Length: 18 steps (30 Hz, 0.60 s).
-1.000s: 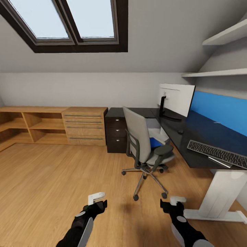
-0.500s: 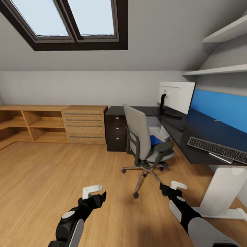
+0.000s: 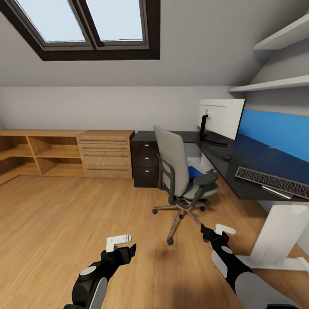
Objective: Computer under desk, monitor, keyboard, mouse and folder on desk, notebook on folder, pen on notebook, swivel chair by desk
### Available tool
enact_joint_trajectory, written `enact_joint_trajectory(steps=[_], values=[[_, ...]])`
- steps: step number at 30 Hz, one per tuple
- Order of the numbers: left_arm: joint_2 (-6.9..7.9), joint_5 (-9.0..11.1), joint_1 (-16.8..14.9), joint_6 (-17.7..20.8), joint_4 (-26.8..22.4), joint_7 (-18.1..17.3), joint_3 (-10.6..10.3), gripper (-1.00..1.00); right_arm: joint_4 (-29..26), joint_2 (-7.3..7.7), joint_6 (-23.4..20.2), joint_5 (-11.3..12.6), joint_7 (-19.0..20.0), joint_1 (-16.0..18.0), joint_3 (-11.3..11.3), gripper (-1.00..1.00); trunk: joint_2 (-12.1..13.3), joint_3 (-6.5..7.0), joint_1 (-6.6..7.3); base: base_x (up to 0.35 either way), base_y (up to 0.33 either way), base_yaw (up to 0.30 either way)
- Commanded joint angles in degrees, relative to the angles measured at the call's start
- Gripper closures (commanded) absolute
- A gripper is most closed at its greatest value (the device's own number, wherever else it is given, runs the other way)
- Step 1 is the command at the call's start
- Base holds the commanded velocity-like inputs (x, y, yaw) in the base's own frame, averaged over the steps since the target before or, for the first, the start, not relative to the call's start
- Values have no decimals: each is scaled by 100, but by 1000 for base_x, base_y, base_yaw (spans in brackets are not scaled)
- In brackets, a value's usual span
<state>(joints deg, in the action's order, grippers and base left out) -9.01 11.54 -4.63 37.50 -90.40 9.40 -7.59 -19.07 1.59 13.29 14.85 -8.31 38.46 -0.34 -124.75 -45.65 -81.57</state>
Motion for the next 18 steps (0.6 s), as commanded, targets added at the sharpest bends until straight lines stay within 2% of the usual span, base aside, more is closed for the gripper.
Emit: enact_joint_trajectory(steps=[1,11,16,17,18], values=[[1,60,-4,22,-2,51,-23,-100,6,-1,42,20,-4,4,-2,-100,-44,-24,-22,0,0,0],[13,56,-3,21,25,53,-92,-100,9,8,278,-62,-6,-2,23,-100,-445,-204,-241,0,0,0],[13,55,-3,16,29,62,-94,-100,17,14,593,-370,-23,-7,32,-100,-646,-294,-351,0,0,0],[13,53,-3,13,28,72,-92,-100,21,11,846,-525,-132,-12,33,-100,-686,-312,-373,0,0,0],[13,52,-3,13,28,73,-91,-100,22,10,907,-550,-166,-12,33,-100,-726,-329,-395,0,0,0]])
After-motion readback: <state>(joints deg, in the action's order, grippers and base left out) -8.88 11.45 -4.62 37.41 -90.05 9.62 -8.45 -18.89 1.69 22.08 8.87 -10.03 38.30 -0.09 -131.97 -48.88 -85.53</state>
